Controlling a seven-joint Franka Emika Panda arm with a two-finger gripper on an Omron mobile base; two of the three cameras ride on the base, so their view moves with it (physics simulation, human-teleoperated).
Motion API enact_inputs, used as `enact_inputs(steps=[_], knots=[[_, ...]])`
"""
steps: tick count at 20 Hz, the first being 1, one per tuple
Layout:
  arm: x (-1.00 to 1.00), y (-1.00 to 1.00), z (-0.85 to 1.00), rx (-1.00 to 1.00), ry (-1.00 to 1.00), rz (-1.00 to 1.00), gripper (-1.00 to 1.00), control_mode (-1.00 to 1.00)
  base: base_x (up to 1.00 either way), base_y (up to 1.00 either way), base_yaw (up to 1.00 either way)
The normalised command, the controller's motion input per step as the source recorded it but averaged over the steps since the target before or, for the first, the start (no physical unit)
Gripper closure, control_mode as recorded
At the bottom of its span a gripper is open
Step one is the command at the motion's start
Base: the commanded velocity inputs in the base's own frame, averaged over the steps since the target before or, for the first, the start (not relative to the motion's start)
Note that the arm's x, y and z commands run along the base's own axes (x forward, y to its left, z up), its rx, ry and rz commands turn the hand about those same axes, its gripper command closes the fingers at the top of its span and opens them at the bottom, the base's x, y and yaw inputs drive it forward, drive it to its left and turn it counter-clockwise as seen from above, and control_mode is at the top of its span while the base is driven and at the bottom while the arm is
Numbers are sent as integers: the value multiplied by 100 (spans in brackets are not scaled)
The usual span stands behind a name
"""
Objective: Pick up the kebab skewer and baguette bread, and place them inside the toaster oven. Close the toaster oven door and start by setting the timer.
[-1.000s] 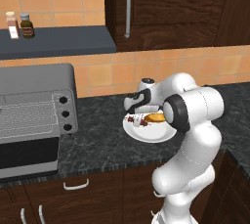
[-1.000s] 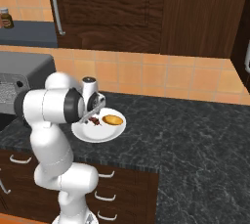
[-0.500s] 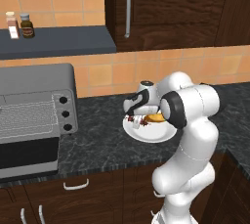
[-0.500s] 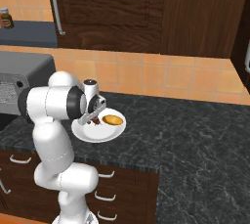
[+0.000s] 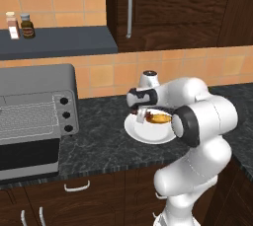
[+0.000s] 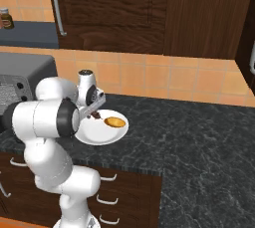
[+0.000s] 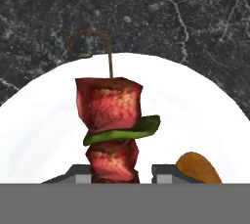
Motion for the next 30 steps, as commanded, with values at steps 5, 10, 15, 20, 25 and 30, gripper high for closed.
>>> enact_inputs(steps=[5,10,15,20,25,30], knots=[[-100,15,97,-9,-14,0,100,-100,0,0,0],[-84,58,78,-6,-21,2,100,-100,0,0,0],[-66,58,86,-1,-35,2,100,-100,0,0,0],[-59,55,59,-1,-44,7,100,-100,0,0,0],[-33,85,20,-1,-11,18,100,-100,0,0,0],[0,100,0,-7,0,26,100,-100,0,0,0]])
